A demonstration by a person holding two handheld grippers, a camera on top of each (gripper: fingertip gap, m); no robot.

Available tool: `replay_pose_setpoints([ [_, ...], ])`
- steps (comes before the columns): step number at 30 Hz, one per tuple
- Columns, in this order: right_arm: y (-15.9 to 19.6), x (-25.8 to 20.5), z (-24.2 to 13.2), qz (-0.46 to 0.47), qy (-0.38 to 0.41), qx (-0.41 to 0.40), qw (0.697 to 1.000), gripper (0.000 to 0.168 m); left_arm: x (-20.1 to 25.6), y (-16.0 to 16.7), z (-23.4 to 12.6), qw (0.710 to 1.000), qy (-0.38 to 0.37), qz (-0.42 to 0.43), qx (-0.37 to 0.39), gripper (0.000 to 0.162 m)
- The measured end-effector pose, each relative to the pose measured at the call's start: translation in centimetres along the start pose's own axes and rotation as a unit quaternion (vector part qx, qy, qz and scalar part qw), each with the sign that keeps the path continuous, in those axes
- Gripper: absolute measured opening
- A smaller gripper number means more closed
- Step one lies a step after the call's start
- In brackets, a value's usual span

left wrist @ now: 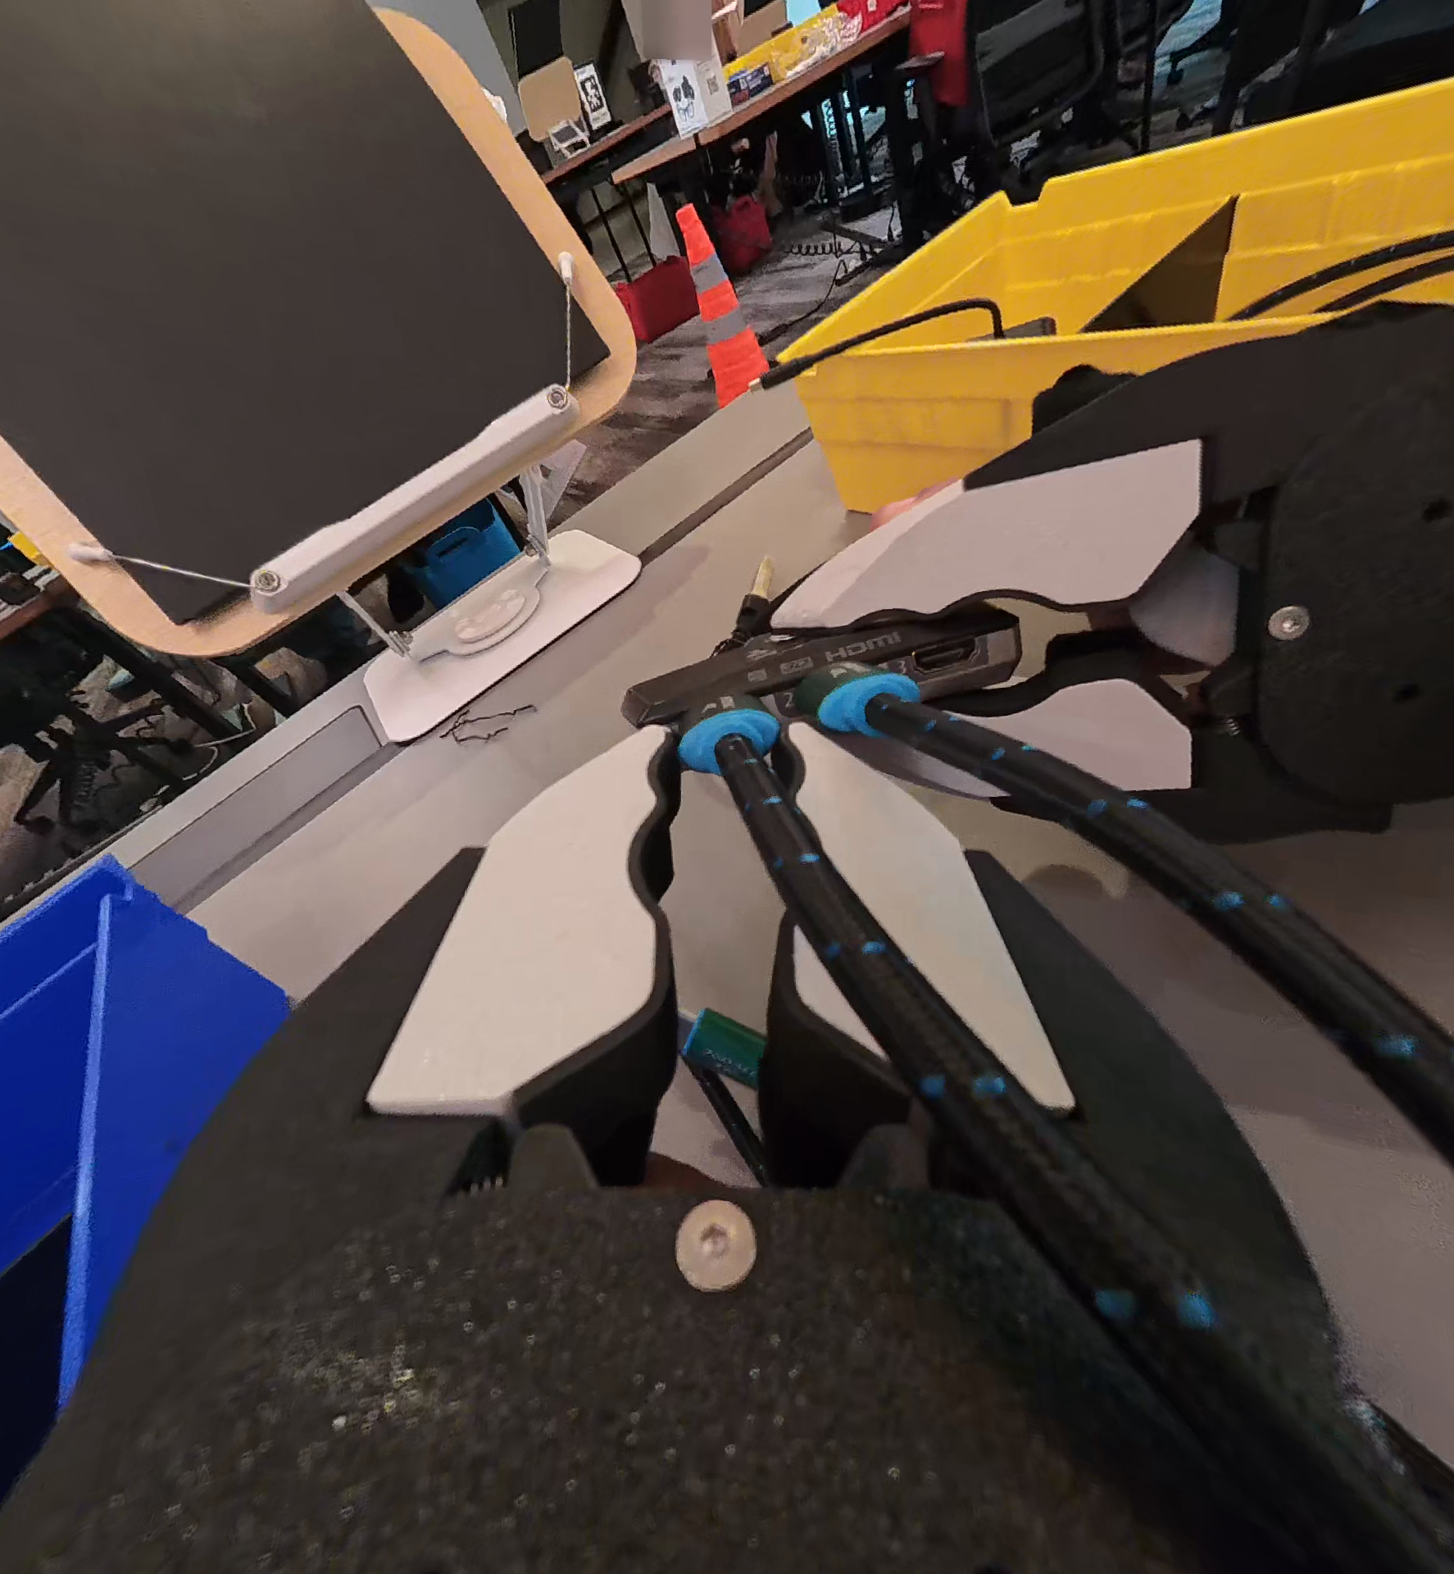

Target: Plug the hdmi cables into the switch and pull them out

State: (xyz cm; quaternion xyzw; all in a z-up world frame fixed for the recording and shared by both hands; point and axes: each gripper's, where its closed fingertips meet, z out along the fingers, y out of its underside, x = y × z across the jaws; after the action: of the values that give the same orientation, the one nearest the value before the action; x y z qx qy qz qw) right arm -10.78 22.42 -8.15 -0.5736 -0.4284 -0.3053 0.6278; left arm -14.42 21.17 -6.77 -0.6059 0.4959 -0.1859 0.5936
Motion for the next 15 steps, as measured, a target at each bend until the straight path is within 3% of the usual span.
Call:
replay_pose_setpoints([
  [9,-1.1,-0.6,1.0,0.028,-0.020,-0.038,0.999,0.022,-0.8,-0.1,-1.6,0.999,-0.024,0.018,0.016,0.020],
  [11,3.0,-0.6,2.0,0.068,-0.035,-0.124,0.989,0.022,0.2,-1.6,-2.7,0.999,-0.008,0.013,0.048,0.019],
  [13,4.1,1.6,1.7,0.077,-0.005,-0.102,0.992,0.021,0.0,0.1,-2.6,0.999,-0.032,0.023,0.006,0.019],
  [15,3.0,2.4,1.3,0.064,0.000,-0.084,0.994,0.022,-0.3,2.1,-1.9,0.999,-0.014,-0.029,-0.025,0.019],
])
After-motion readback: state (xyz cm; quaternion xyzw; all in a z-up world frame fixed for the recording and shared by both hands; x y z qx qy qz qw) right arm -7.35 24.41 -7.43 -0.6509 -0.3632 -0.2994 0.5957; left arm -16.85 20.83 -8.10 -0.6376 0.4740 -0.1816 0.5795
